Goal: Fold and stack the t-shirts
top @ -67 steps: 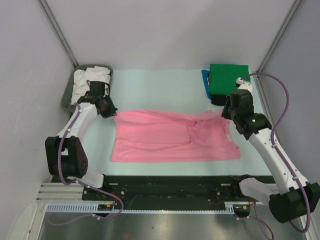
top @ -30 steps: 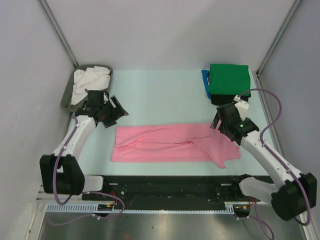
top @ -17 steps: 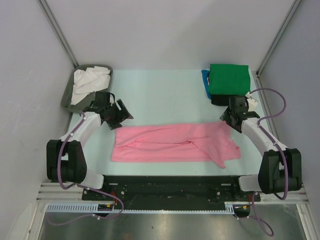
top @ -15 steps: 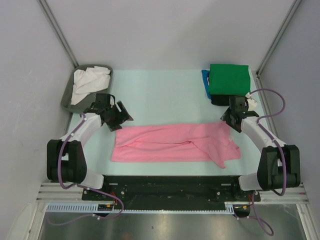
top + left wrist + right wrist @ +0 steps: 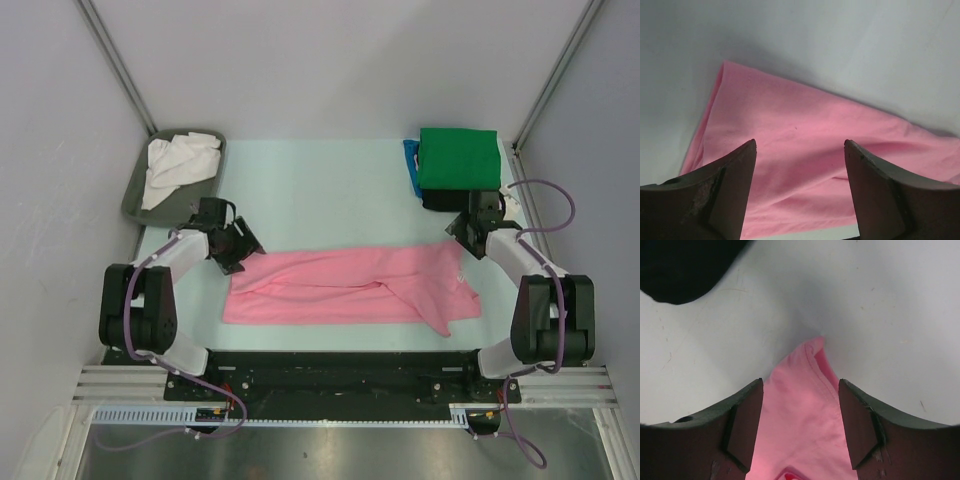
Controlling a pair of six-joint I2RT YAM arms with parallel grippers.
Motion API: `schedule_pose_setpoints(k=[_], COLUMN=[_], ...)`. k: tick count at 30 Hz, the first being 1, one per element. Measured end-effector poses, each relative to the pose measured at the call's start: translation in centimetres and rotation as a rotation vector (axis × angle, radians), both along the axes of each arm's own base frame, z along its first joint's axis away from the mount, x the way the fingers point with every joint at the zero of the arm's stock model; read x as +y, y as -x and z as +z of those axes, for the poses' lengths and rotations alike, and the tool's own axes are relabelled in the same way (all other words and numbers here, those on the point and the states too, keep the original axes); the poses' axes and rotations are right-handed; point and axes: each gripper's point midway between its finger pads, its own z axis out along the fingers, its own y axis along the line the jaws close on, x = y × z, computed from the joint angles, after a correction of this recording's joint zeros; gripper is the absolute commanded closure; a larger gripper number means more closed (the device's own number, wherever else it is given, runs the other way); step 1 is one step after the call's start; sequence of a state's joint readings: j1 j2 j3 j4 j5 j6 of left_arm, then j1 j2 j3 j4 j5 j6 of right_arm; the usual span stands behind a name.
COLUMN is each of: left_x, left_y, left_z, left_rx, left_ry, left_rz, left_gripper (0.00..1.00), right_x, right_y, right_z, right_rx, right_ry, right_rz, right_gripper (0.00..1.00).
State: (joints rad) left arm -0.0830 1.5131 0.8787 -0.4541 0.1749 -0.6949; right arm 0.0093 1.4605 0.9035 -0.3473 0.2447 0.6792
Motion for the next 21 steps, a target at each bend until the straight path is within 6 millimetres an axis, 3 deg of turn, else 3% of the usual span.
schedule_pose_setpoints(k=[5,9,12,13,18,21], left_x=[0.6,0.7,0.8,0.8,1.0,1.0], left_y=[-0.1,-1.3,-1.8,-1.9,-2.1,-2.1], left_z=[-2.4,-2.4,-2.5,-2.5,-2.8,-2.8], left_rx=[0.068,0.067,0.068,0.069,0.072,0.072], left_ry=[-0.025,-0.031,-0.033,-0.032,-0.041,-0.043], left_rz=[0.054,0.091,0.107,0.112,0.12,0.122], left_gripper=[0.27,0.3,0.4,0.46,0.53,0.57], right_x=[-0.7,-0.8,-0.7,-0.7,-0.9,-0.8], right_y=[-0.4,-0.5,-0.9,-1.1,-1.6,-1.4], right_z=[-1.5,-2.2,-2.3,-2.4,-3.9,-5.0], right_rx=[0.024,0.036,0.032,0.032,0.055,0.083], right_ry=[-0.032,-0.047,-0.06,-0.064,-0.083,-0.094], right_rz=[-0.015,-0.016,-0.009,-0.008,-0.012,-0.01], right_gripper=[0.36,0.37,0.41,0.46,0.61,0.8])
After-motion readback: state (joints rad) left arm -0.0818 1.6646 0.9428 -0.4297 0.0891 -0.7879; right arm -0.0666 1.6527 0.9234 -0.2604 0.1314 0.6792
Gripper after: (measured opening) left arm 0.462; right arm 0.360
